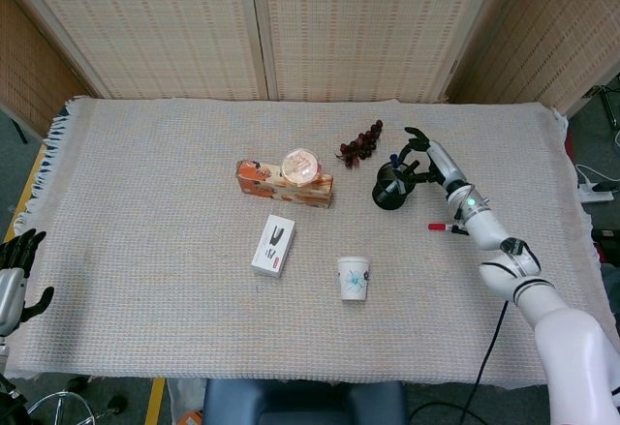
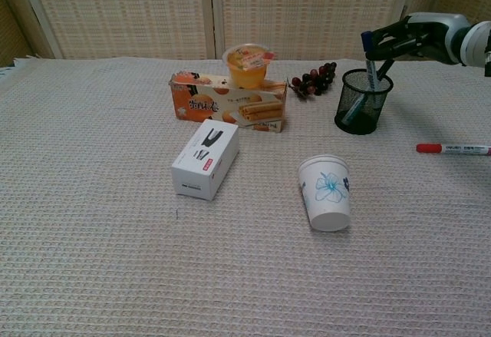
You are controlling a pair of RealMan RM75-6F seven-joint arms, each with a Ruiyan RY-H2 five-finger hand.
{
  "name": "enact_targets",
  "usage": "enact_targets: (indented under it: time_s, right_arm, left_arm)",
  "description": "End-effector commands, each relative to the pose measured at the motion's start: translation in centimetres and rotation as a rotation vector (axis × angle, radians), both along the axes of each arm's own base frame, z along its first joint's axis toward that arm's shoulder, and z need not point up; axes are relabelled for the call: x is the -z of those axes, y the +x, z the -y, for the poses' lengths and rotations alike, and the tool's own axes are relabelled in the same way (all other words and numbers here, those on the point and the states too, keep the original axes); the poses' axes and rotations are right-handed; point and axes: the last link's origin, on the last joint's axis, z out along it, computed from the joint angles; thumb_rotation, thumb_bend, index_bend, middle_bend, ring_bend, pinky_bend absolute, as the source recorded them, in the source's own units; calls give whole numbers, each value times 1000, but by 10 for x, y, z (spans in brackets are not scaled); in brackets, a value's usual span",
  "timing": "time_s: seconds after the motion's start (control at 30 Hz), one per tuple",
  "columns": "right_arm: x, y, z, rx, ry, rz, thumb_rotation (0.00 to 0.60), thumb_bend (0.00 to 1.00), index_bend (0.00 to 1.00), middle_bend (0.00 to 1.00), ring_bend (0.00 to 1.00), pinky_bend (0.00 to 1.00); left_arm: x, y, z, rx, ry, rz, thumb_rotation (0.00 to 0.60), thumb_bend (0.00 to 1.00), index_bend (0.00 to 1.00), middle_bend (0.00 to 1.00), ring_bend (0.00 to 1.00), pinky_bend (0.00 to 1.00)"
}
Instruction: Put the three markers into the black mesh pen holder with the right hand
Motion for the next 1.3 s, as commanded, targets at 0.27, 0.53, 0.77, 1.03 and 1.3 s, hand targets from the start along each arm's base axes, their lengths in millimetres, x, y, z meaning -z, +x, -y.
enact_targets:
  time_s: [0.27,0.53,0.77,1.03,1.3]
  right_arm:
    - [-1,-3,-1,-19,31,-45,600,332,423,33,78,0]
    - [-14,3,-2,-68,29,-41,600,335,214,33,57,0]
    - [-56,18,-28,-306,-96,-120,600,335,212,33,54,0]
    - [-91,-39,-131,-263,-188,-740,600,327,229,33,53,0]
    - [-76,-76,-164,-68,-66,-935,600,283,167,32,53,0]
  left_arm:
    - [2,-1,-1,-6,-8,-5,600,318,14,0,0,56]
    - [1,0,-1,-3,-8,-3,600,319,14,0,0,56]
    - [0,0,0,1,0,-2,600,318,14,0,0,55]
    - [0,2,0,8,-3,-1,600,318,15,0,0,55]
    - [2,7,1,25,-5,-4,600,318,15,0,0,55]
